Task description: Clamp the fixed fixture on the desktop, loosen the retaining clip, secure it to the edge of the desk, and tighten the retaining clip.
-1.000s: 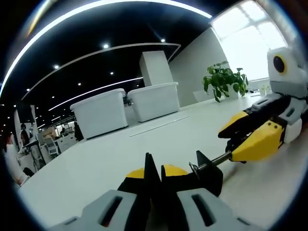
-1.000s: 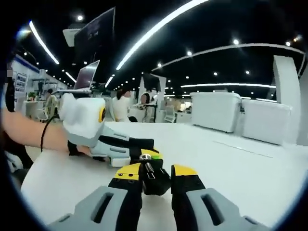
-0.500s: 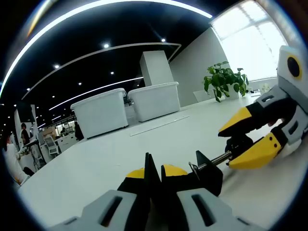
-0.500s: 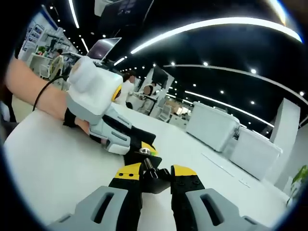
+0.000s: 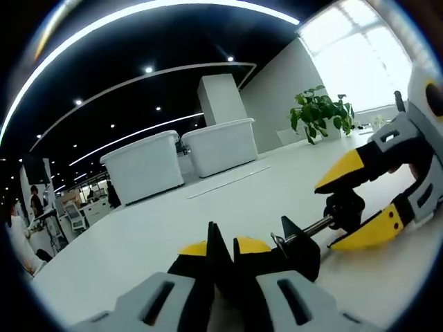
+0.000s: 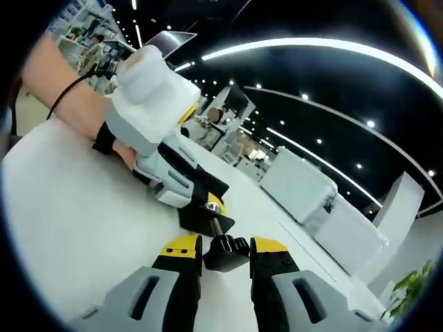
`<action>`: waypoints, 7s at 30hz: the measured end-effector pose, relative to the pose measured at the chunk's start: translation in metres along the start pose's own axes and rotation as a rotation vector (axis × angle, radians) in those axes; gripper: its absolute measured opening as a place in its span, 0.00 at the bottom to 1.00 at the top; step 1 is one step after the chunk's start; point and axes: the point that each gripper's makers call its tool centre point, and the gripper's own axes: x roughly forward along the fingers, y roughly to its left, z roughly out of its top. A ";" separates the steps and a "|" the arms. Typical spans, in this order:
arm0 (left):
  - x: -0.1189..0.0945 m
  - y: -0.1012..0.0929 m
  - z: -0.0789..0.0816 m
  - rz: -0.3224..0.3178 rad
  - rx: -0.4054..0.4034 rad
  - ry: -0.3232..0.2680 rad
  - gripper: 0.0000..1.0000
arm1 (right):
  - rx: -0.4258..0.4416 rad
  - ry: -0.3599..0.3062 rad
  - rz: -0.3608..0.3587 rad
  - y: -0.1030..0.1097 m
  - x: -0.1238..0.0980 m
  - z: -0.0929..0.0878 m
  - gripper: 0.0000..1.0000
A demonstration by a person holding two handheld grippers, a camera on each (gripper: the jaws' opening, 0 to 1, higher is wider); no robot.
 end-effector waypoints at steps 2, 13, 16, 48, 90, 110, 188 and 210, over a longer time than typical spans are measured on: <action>-0.001 0.003 0.000 0.003 -0.004 0.004 0.18 | -0.002 0.001 -0.001 0.000 0.000 0.000 0.26; -0.012 0.005 0.016 -0.022 -0.056 -0.053 0.32 | -0.007 0.038 -0.042 -0.003 0.001 -0.002 0.26; -0.015 0.010 0.026 -0.019 -0.093 -0.105 0.35 | -0.004 0.054 -0.059 -0.003 -0.001 -0.003 0.26; -0.054 0.110 0.065 0.182 -0.624 -0.463 0.34 | -0.546 0.497 -0.209 -0.002 0.022 0.000 0.23; -0.047 0.104 0.058 0.153 -0.640 -0.414 0.32 | -0.845 0.497 -0.047 0.015 0.039 0.007 0.19; -0.042 0.105 0.055 0.151 -0.648 -0.400 0.31 | -0.962 0.477 0.085 0.018 0.059 -0.003 0.09; -0.055 0.123 0.065 0.178 -0.762 -0.503 0.27 | -0.193 0.104 -0.215 -0.008 0.020 0.062 0.02; -0.057 0.120 0.069 0.170 -0.749 -0.521 0.28 | 0.163 -0.054 -0.269 -0.004 -0.034 0.103 0.02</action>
